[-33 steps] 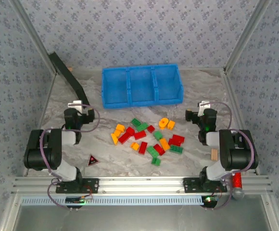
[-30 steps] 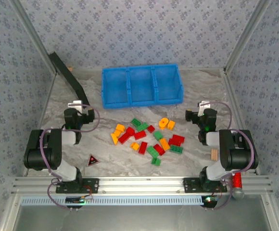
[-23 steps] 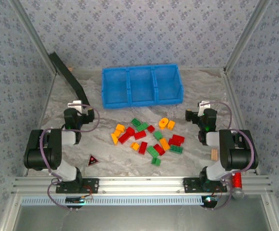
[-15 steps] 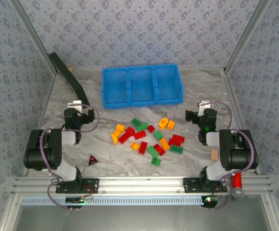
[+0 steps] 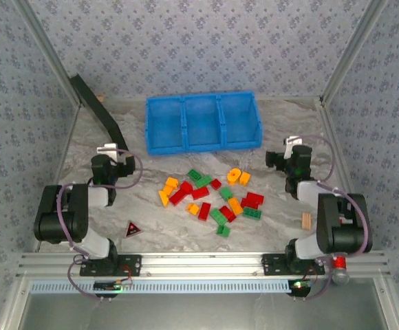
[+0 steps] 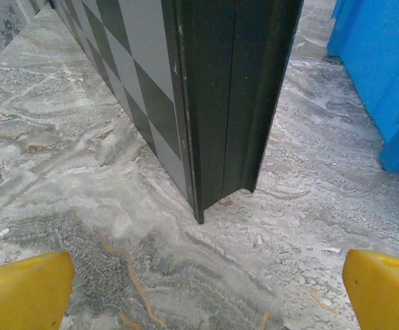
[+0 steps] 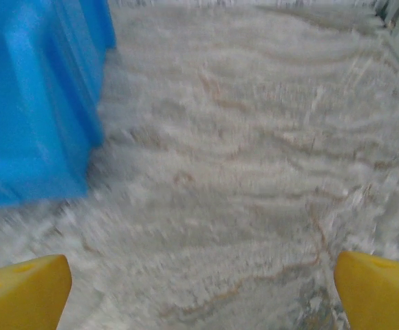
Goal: Sort the legos into containers by color
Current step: Pick up the lego from the center of the table.
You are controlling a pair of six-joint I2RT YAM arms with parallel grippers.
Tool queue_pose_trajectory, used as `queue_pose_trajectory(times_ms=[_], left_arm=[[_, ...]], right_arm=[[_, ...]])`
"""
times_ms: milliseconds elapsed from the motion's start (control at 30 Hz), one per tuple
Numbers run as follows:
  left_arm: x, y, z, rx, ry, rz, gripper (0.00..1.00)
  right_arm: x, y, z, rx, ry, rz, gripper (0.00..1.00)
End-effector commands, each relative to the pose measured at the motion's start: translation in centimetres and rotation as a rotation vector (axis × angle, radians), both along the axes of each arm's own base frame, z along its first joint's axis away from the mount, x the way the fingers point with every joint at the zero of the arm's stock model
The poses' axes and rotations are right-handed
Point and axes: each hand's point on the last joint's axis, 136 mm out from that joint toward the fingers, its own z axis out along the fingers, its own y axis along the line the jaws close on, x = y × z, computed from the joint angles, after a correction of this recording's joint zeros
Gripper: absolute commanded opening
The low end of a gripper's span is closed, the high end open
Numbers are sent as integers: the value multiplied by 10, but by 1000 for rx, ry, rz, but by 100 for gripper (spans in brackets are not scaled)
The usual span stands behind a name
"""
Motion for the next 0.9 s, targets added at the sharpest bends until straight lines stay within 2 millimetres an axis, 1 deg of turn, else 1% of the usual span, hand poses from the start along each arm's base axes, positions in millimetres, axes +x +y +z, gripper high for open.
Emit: queue_pose_trajectory(times_ms=[0,67,100,133,167,267,333,400,467,567,700,800,867], left_arm=[[11,5,30,19,6,33,99],[11,8,54,55,53,105,98],[10,5,67,55,44,129,98],[9,-2,81,51,33,136,98],[8,-13,97,46,24,115,98],[9,-51,133,74,52,19,99],[6,-68,147,85,118,-20,98],[2,-81,155,85,171,-56,98],[-5,-101,161,66,198,-143,99],[-13,-117,170,53,196,-217,99],[-18,-118,177,57,196,-228,100],[-21,-115,178,67,191,-223,100],[-23,-113,178,75,189,-215,100]], right_arm=[[-14,18,26,101,82,-12,100],[-20,28,36,157,108,-76,100],[-23,36,40,199,124,-88,100],[-28,47,40,242,159,-87,100],[-33,59,37,280,199,-86,100],[-44,89,30,329,302,-96,99],[-53,106,21,342,384,-104,97],[-62,119,10,355,459,-98,94],[-71,130,-1,355,526,-96,91],[-83,134,-16,304,590,-115,87],[-92,131,-32,271,641,-141,79],[-95,128,-45,250,667,-146,69],[-95,128,-51,228,680,-133,66]])
